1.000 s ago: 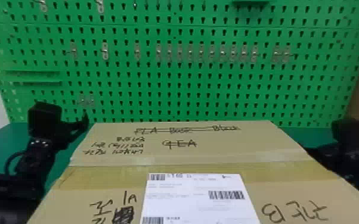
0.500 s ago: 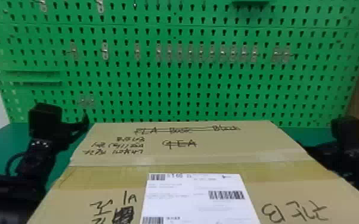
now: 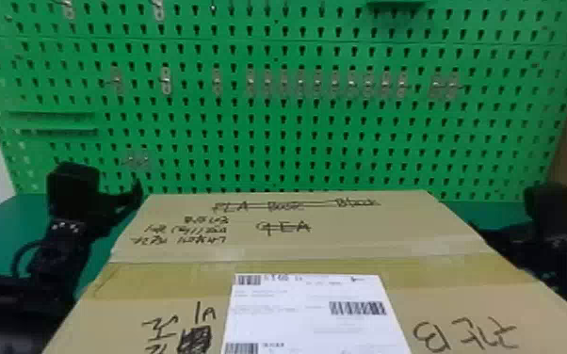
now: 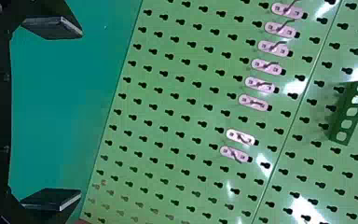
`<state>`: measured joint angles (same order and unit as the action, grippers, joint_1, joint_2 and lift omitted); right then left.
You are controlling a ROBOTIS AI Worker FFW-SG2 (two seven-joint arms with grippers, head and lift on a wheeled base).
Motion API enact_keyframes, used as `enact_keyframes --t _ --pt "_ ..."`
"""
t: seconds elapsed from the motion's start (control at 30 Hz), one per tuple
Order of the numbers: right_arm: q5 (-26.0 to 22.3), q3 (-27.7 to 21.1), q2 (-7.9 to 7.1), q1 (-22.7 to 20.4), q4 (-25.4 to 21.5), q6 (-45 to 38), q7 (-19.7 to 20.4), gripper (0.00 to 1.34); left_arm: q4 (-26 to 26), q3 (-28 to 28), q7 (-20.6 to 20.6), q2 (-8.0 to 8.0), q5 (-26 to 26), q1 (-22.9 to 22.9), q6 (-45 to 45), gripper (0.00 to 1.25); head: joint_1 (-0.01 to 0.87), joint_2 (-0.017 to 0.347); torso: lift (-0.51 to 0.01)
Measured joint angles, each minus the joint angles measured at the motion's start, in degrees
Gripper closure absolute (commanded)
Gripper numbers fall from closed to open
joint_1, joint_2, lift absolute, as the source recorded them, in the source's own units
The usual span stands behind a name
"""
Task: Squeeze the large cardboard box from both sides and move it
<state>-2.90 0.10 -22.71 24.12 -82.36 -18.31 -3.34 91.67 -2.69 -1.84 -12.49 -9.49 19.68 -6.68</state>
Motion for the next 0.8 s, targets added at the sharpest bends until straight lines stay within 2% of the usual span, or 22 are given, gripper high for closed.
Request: enact_keyframes --t 0.47,0.8 --pt "0.0 0.21 0.15 0.2 0.09 -0.09 0.0 0.1 -0.09 0.13 0.0 0.06 0.0 0.13 0.0 0.13 0.398 0.051 -0.209" --pt "0.67 0.55 0.04 0.39 0.1 -1.12 0.0 0.1 0.07 -0.49 -0.02 1.04 -0.29 0.09 -0.71 0.13 0.398 0.051 -0.209"
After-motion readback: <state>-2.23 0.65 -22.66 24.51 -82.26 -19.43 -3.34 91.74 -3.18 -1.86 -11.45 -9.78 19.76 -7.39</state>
